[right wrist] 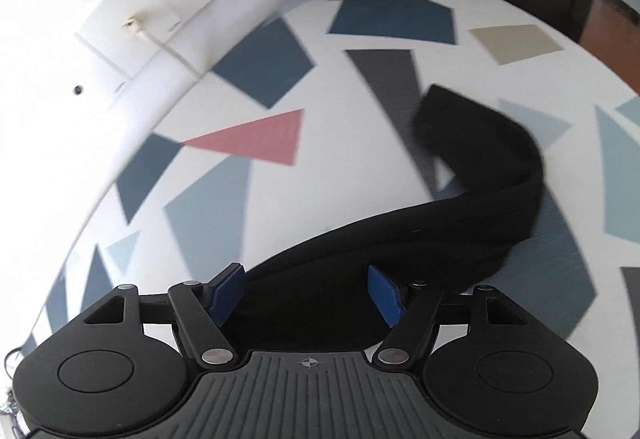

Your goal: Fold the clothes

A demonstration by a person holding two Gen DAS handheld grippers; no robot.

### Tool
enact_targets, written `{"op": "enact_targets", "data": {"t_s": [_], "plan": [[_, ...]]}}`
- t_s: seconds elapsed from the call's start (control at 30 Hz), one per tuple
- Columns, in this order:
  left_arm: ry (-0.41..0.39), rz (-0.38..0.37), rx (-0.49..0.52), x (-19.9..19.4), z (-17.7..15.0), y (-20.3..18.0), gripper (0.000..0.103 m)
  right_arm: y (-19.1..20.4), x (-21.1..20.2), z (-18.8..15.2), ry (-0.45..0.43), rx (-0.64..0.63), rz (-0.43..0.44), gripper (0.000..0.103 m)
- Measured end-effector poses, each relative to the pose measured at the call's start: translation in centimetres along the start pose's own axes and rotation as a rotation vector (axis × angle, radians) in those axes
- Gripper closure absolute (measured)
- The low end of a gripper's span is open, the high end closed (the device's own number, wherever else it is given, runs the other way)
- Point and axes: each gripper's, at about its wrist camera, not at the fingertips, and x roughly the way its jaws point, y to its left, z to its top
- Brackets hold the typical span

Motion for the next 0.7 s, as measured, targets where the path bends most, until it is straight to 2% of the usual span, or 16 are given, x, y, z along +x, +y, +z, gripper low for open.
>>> {"op": "enact_targets", "data": {"t_s": [0.2,0.37,0.4,0.43,0.47,0.5,0.53,0.57,0.67,0.7], "plan": [[-0.001,-0.028,-0.014,-0.5,-1.0,0.4,0.097,0.8,0.3,-0.3,-0.007,0.044,0.025,0.042],[-0.002,-0.033,-0.024,-0.6,-1.1,0.5,0.097,1.0,2.1,0.3,0.028,0.021,-0.008,0.041],[-0.002,-0.033,-0.025,-0.6,-1.2,0.5,0.097,1.2,2.2,0.3,0.033,0.007,-0.016,0.046],[-0.003,-0.033,-0.027,-0.6,-1.2,0.5,0.097,1.4,2.3,0.3,0.038,-0.007,-0.024,0.06],[-0.004,-0.034,-0.029,-0.6,-1.2,0.6,0.097,1.4,2.3,0.3,0.039,-0.012,-0.024,0.07],[-0.003,-0.034,-0.03,-0.6,-1.2,0.6,0.097,1.3,2.4,0.4,0.047,-0.012,-0.016,0.088],[-0.003,-0.033,-0.029,-0.6,-1.2,0.6,0.097,1.2,2.5,0.4,0.055,-0.01,-0.007,0.094],[-0.002,-0.034,-0.03,-0.6,-1.2,0.6,0.097,1.0,2.3,0.4,0.05,-0.003,0.006,0.094],[0.002,-0.042,-0.06,-0.6,-1.2,0.9,0.097,1.2,-0.1,-0.1,-0.107,-0.041,0.11,0.097],[0.003,-0.043,-0.069,-0.6,-1.2,1.0,0.097,1.3,-1.7,-0.2,-0.185,-0.062,0.166,0.097]]}}
